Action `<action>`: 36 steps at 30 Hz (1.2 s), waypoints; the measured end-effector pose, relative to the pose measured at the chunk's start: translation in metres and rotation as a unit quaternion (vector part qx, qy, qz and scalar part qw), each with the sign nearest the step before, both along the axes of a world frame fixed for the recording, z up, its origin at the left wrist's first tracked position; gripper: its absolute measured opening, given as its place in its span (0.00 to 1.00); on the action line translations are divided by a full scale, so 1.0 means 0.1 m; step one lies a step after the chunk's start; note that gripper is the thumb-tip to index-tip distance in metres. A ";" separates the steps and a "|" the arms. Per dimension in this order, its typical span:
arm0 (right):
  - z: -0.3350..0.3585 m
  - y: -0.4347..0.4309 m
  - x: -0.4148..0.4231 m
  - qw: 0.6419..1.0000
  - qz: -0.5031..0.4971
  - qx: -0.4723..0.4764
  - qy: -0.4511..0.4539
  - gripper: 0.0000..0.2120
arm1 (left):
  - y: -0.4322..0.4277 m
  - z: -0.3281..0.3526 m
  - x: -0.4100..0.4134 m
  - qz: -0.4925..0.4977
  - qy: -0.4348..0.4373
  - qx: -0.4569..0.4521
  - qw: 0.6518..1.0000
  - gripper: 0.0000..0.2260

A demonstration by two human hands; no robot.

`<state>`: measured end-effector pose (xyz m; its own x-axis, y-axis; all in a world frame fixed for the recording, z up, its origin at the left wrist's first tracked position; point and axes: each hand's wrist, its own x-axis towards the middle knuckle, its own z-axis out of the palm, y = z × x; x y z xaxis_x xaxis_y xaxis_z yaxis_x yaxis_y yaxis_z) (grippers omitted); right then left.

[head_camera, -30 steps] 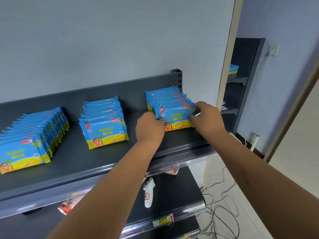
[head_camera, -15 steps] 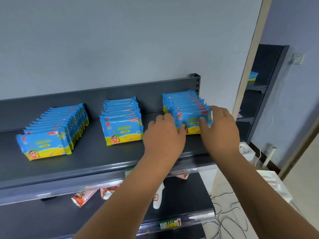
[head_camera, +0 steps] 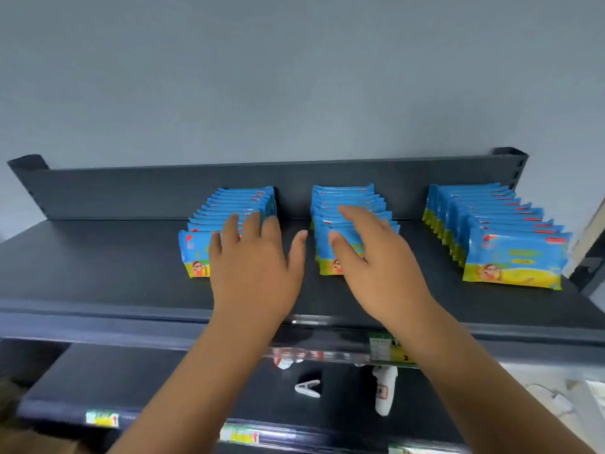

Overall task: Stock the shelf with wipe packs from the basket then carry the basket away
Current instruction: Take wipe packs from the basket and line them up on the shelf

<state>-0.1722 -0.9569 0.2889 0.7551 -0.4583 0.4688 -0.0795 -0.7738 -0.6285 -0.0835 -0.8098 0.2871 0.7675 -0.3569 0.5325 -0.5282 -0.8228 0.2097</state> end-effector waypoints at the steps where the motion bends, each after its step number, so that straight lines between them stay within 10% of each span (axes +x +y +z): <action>1: 0.06 0.15 0.14 0.992 0.029 0.119 -0.025 0.16 | 0.17 0.00 0.16 -0.019 0.010 -0.043 0.999 0.26; 4: 0.18 0.50 0.65 0.930 0.056 0.353 -0.084 0.12 | 0.63 0.06 0.64 -0.075 0.108 -0.270 0.954 0.20; 8: 0.17 0.79 1.30 0.892 0.030 0.437 -0.111 0.16 | 1.06 0.12 1.28 -0.078 0.230 -0.495 0.834 0.14; 16: 0.12 1.14 1.94 0.739 -0.046 0.668 -0.067 0.15 | 0.98 -0.21 1.97 -0.140 0.424 -0.507 0.738 0.29; 22: -0.06 1.30 2.16 0.769 -0.098 0.623 -0.108 0.20 | 0.80 -0.50 1.96 -0.170 0.474 -0.531 0.682 0.39; 26: -0.15 1.33 2.21 0.798 -0.088 0.584 -0.124 0.19 | 0.81 -0.44 1.98 -0.180 0.502 -0.561 0.634 0.25; 36: -0.16 1.27 2.34 0.792 -0.050 0.598 -0.116 0.22 | 0.84 -0.38 2.21 -0.226 0.609 -0.536 0.539 0.27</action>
